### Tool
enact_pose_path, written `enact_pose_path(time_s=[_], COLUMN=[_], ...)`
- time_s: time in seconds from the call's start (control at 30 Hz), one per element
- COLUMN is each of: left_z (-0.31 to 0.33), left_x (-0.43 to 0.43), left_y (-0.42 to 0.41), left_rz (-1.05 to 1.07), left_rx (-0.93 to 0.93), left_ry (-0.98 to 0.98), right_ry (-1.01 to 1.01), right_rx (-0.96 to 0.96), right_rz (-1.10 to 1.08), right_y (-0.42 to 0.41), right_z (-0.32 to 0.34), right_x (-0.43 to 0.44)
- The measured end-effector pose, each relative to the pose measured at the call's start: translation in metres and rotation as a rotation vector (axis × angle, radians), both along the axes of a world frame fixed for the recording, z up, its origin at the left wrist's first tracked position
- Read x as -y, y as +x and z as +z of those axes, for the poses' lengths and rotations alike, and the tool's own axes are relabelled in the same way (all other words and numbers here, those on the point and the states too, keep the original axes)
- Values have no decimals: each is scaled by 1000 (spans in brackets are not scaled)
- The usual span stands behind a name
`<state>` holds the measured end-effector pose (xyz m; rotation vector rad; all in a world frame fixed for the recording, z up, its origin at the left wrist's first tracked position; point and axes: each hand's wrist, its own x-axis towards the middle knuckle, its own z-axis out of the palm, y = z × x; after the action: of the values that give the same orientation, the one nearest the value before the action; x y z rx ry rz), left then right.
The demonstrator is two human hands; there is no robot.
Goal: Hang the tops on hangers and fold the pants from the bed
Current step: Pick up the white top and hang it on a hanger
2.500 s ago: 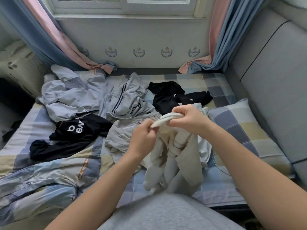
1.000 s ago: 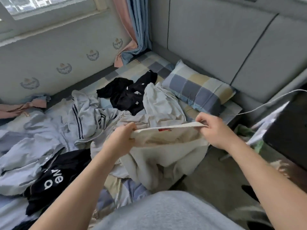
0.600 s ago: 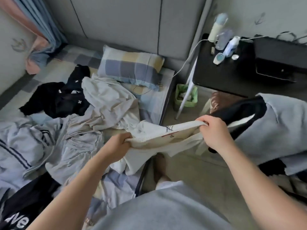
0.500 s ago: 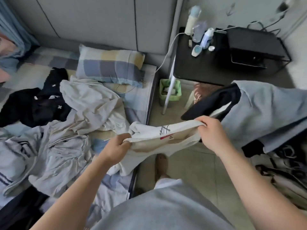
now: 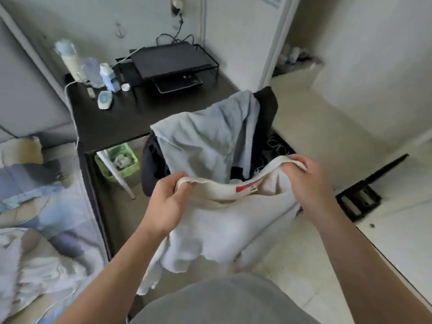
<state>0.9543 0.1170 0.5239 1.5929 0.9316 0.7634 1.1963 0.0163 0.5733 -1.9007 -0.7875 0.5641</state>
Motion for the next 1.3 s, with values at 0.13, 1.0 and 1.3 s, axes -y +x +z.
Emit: enact_pose_path(time_s=[0.13,1.0,1.3], left_z=[8,382,528], left_x=[-20,-230,-268], left_y=[125,594,676], left_rz=[10,-466,-461], left_rx=[48,623,601], left_ry=[12,589,712], right_ry=[47,511,228], right_rx=[-2,670,989], right_rz=[-135,-668,-792], right_y=[94,398,458], right_z=[17,328,481], right_x=[18,-124,-165])
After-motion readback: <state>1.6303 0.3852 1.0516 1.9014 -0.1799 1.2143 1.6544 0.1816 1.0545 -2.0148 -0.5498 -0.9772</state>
